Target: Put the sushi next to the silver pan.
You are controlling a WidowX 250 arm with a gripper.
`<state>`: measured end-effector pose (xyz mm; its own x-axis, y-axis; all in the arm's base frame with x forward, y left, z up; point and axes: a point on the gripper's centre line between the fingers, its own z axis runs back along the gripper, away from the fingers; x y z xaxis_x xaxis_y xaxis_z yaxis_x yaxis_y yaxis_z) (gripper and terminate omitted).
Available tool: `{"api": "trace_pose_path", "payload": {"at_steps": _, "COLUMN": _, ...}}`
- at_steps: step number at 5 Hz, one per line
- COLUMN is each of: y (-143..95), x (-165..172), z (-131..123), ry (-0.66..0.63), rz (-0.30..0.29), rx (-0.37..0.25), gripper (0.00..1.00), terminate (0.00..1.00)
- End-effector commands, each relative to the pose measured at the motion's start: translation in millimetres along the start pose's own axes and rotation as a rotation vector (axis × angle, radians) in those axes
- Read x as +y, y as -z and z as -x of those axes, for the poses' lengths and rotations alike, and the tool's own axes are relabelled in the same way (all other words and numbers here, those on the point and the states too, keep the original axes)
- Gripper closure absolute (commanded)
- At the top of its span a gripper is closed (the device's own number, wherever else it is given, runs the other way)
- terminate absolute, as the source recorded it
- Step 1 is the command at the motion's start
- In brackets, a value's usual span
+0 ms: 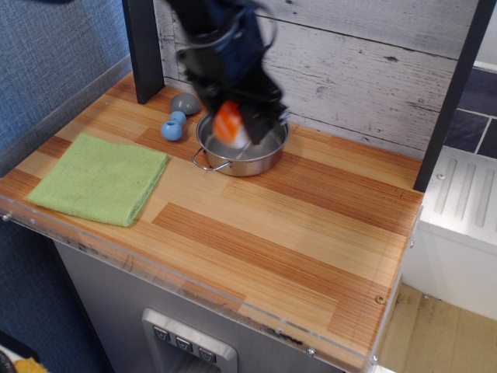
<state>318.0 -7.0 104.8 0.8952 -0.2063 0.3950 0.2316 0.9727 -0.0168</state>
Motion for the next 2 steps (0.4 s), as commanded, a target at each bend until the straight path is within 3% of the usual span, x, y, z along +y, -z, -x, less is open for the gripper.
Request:
{"api": "trace_pose_path", "payload": {"at_steps": 1, "y": 34, "x": -9, "z": -36, "ry": 0.046, "rz": 0.004, "rx": 0.008, "gripper": 1.0, "terminate": 0.0}}
{"api": "trace_pose_path", "payload": {"at_steps": 2, "y": 61, "x": -20, "z": -42, "ry": 0.075, "rz": 0.019, "rx": 0.049, "gripper": 1.0, "terminate": 0.0}}
